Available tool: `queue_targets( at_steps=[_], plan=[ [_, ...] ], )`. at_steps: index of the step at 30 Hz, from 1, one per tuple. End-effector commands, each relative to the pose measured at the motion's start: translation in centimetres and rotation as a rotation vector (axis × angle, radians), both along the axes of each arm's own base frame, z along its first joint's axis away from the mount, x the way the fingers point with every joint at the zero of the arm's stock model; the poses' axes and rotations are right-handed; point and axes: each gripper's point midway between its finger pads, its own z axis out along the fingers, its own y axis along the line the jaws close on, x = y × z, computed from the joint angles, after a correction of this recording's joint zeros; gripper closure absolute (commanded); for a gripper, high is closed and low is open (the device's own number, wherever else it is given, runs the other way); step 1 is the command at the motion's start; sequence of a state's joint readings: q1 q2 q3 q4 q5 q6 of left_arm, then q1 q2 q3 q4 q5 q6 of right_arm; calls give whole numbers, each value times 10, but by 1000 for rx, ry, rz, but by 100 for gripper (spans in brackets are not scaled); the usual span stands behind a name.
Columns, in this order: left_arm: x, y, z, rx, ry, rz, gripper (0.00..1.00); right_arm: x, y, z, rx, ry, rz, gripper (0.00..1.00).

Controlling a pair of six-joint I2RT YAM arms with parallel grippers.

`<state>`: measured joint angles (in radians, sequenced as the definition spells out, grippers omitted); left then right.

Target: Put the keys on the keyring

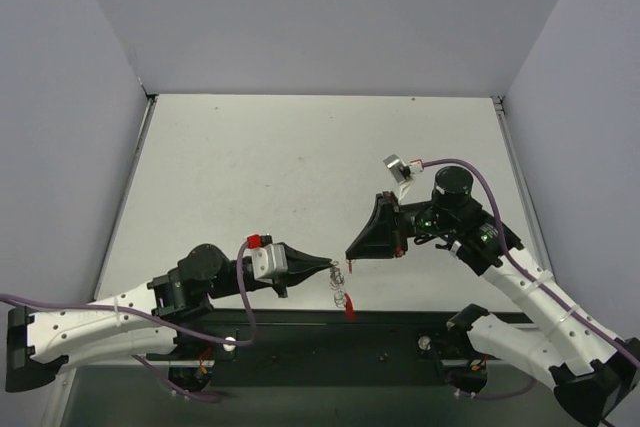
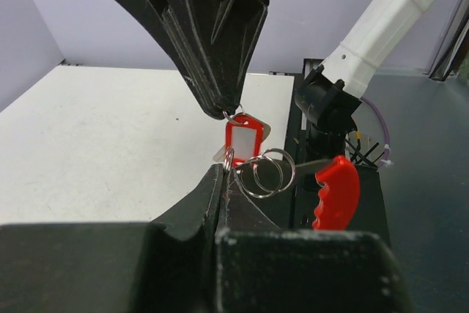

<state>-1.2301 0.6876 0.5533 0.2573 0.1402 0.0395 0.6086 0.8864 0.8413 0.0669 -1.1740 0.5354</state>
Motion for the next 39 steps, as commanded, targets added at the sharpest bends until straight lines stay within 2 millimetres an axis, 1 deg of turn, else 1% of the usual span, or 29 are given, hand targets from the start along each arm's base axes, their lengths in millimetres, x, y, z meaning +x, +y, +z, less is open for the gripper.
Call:
queue_targets(
  at_steps=[1,3,6,10,14,17,19,20,21,28,39],
  plan=[
    [-7,6,19,-65,-49,-22,100,-7,0,7,45,-47,106,100],
    [-7,7,21,-78,-54,-22,100,-5,2,2,31,-31,97,100],
    [-7,6,22,-86,-61,-22,100,4,5,-3,13,-13,40,100],
    [-7,1,19,-81,-74,-23,100,12,8,-1,15,30,-13,100],
    [0,-2,18,-71,-78,19,100,16,11,-3,6,66,-44,100],
    [4,-1,21,-85,-94,56,100,21,13,-7,-5,105,-72,100],
    [1,-1,24,-94,-115,64,100,23,13,-9,-9,112,-82,100],
    [5,1,25,-97,-120,90,100,23,13,-11,-13,121,-81,100],
    [2,1,25,-98,-126,88,100,22,13,-12,-14,123,-73,100],
    [3,3,27,-83,-159,119,100,16,12,-10,-7,114,-28,100],
    [14,5,19,-37,-157,200,100,14,12,-6,-14,142,-18,100]
  ],
)
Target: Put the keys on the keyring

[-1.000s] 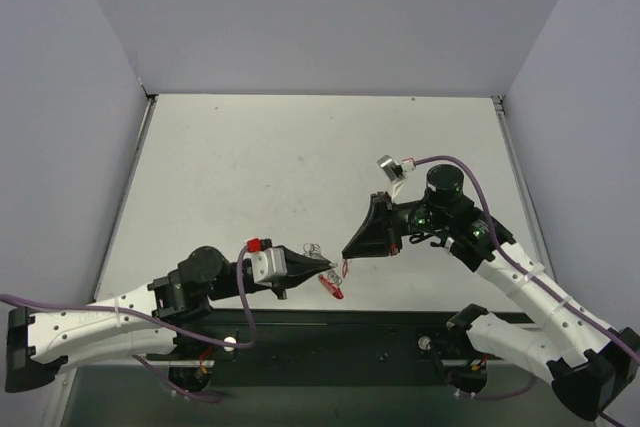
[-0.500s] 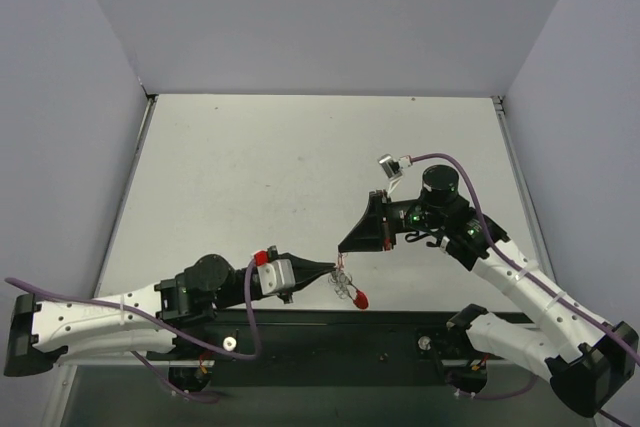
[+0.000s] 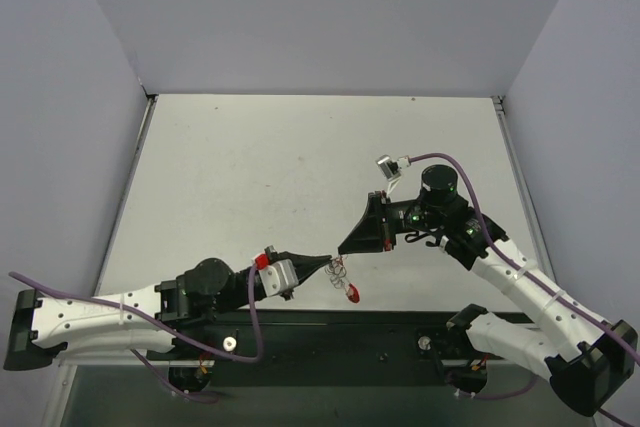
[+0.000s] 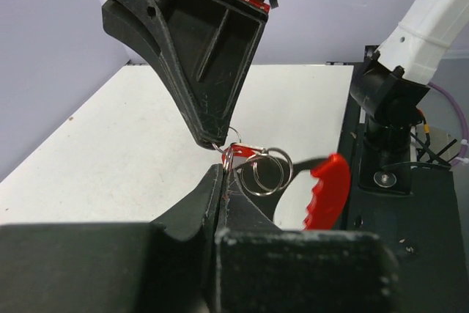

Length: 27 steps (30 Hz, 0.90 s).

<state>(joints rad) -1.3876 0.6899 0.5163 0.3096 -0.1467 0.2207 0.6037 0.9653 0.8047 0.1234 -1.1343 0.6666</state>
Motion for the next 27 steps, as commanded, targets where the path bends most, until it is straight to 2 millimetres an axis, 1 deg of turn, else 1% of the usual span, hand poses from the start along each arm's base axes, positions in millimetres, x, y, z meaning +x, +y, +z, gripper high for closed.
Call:
queue_targets(
  at_steps=[1,16,21,27],
  plan=[
    [7,3,23,-61,-21,45,100,-3,1,17,44,-35,39,100],
    [5,-1,22,-67,-17,32,100,-1,3,15,33,-2,25,100],
    [10,-3,15,-42,-5,57,100,0,4,14,29,21,20,100],
    [21,3,13,-53,21,132,100,1,4,10,7,65,3,100]
  ],
)
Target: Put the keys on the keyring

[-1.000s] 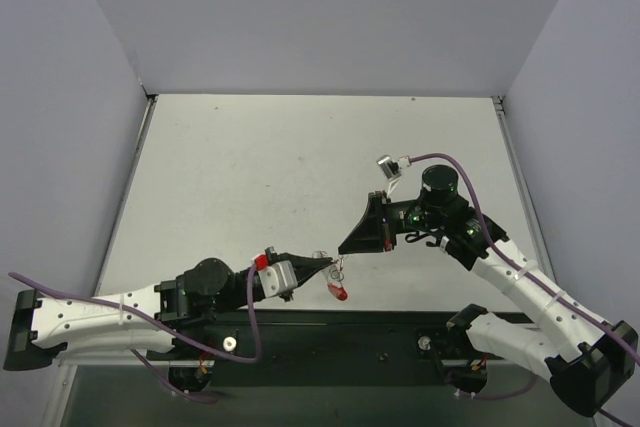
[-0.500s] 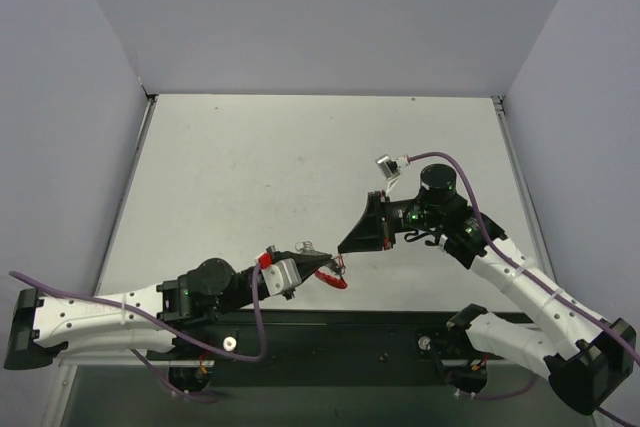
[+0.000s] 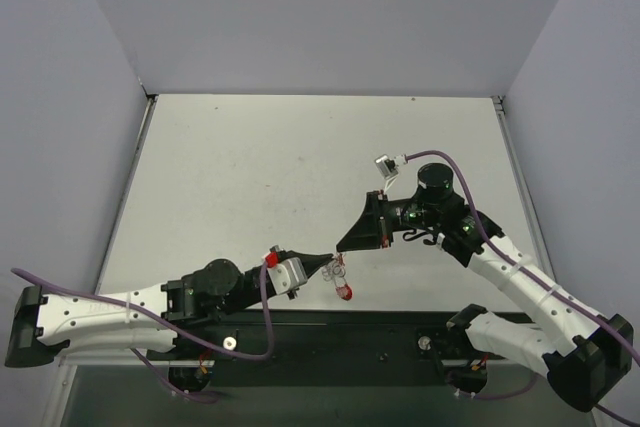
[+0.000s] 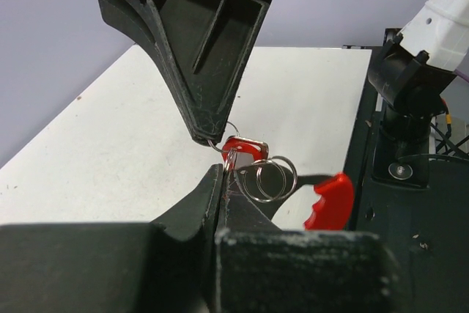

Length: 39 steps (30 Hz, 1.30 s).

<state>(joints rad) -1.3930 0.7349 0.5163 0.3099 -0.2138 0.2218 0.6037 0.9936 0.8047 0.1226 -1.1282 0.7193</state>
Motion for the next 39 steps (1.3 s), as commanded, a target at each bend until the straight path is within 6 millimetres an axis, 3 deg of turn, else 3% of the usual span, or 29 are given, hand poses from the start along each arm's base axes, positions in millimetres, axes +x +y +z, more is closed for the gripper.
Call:
queue_targets(
  at_steps=[1,39],
  plan=[
    [12,7,26,-95,3,82,100,-2,2,14,24,-1,12,100],
    [43,8,6,3,65,322,100,20,6,14,-5,151,-161,100]
  ],
)
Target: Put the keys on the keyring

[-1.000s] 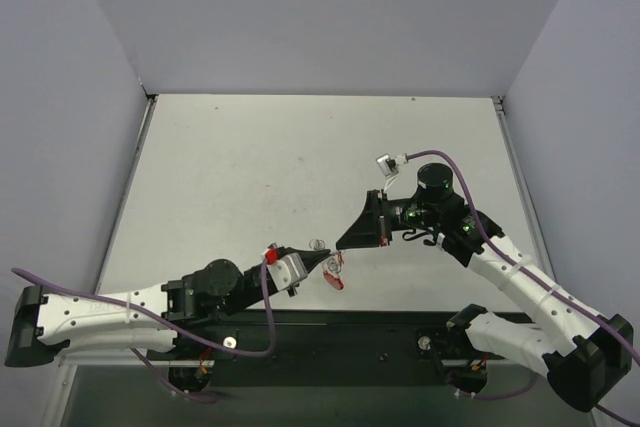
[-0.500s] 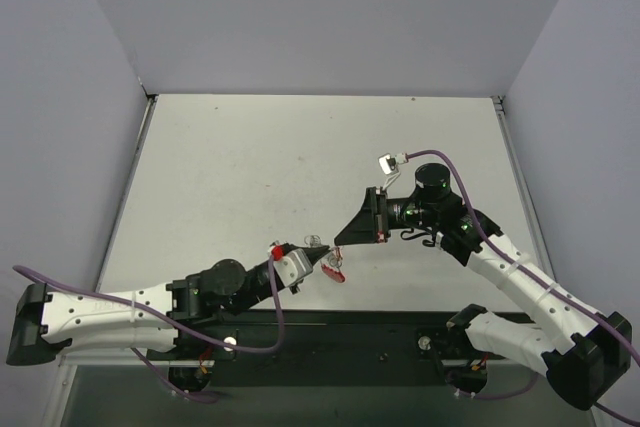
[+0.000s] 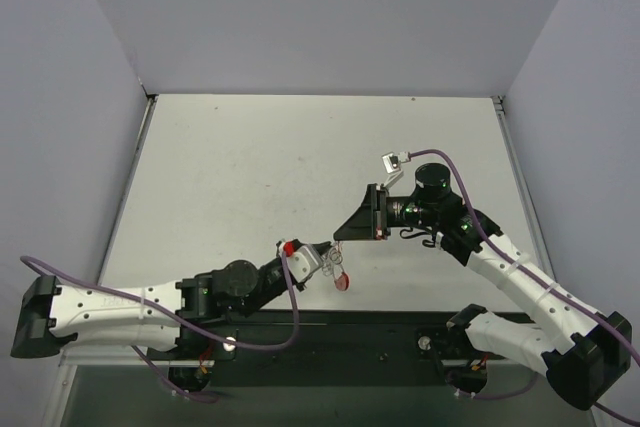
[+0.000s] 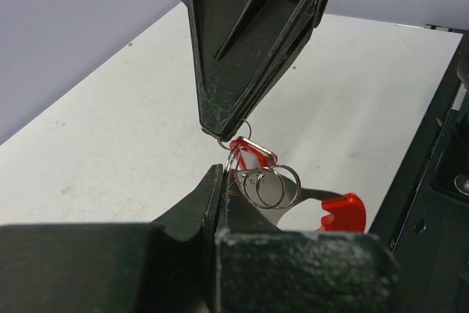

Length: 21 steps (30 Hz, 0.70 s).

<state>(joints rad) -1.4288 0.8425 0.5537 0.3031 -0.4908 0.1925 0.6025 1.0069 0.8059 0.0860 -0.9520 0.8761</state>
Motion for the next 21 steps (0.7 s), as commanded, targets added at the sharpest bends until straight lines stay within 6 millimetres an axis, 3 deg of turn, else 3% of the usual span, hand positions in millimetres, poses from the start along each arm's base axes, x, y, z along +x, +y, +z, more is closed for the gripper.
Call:
queue_targets(
  at_steps=[1,21],
  plan=[
    [12,3,22,-49,4,89,100,-5,3,24,65,-13,28,100],
    [31,-8,32,-84,22,222,100,2,4,29,40,3,-24,100]
  ],
)
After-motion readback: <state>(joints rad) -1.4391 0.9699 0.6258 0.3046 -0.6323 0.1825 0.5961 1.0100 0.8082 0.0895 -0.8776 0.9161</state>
